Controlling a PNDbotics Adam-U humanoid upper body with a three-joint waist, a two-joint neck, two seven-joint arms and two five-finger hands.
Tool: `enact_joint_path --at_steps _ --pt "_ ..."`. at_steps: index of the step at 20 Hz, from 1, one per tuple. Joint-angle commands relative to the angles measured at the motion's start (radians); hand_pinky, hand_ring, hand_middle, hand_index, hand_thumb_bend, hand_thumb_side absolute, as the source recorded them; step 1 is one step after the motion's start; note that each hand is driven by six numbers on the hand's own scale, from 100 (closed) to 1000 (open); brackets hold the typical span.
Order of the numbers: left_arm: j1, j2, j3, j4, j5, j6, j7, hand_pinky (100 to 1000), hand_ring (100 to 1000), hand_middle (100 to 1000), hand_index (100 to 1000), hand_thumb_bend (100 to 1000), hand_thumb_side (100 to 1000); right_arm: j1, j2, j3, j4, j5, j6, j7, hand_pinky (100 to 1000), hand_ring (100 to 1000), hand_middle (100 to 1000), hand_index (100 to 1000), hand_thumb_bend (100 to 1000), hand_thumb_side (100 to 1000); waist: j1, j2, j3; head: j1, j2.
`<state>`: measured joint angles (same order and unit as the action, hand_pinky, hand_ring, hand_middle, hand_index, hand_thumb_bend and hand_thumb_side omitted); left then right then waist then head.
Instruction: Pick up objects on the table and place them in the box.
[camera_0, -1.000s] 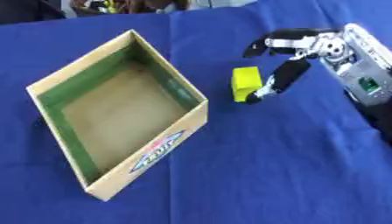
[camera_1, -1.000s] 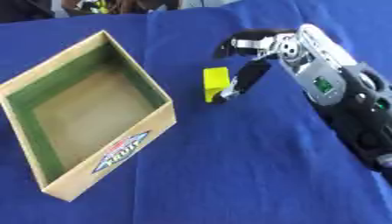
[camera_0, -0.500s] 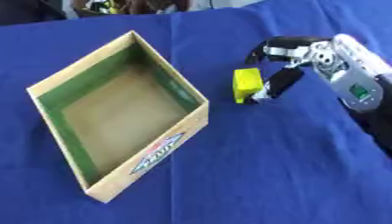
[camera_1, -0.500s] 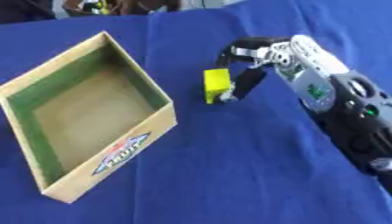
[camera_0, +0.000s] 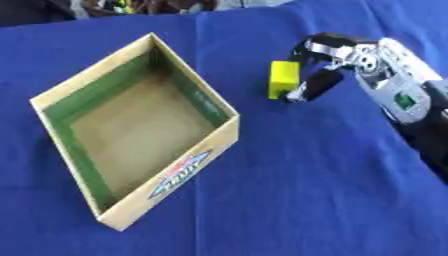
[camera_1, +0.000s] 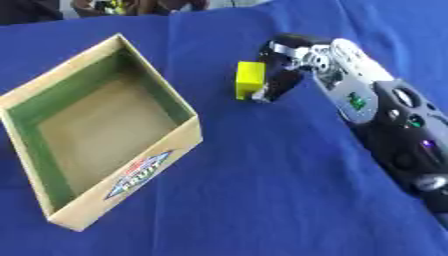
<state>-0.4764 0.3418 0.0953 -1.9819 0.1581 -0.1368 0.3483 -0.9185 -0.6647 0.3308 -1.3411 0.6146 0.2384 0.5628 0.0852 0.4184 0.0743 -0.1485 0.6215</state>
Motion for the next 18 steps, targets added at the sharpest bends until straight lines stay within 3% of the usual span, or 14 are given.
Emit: enact_joint_path --at_steps 1,7,12,18 --pt "-0.015 0.014 -0.001 -0.018 0.002 0.000 -0.001 734 797 786 928 100 1000 -0.028 -0.017 -0.019 -0.001 -0.030 0.014 -0.016 752 745 540 577 429 308 -0.002 -0.020 0.000 0.004 0.006" --pt "-0.016 0.014 0.000 -0.018 0.002 0.002 0.000 733 797 784 924 100 1000 -0.043 -0.022 -0.038 -0.016 -0.064 0.049 -0.063 712 689 440 452 402 305 -0.002 -0.022 -0.001 0.005 0.007" --pt "-0.016 0.017 0.000 -0.018 0.001 0.005 0.001 733 797 783 921 100 1000 -0.072 -0.035 -0.063 -0.049 -0.106 0.081 -0.104 680 657 408 419 352 321 -0.002 -0.027 -0.003 0.005 0.009" --pt "-0.016 0.019 -0.001 -0.018 0.000 0.007 0.000 733 797 782 919 100 1000 -0.104 -0.053 -0.082 -0.118 -0.129 0.112 -0.135 668 643 396 403 363 339 -0.007 -0.032 -0.008 0.007 0.001"
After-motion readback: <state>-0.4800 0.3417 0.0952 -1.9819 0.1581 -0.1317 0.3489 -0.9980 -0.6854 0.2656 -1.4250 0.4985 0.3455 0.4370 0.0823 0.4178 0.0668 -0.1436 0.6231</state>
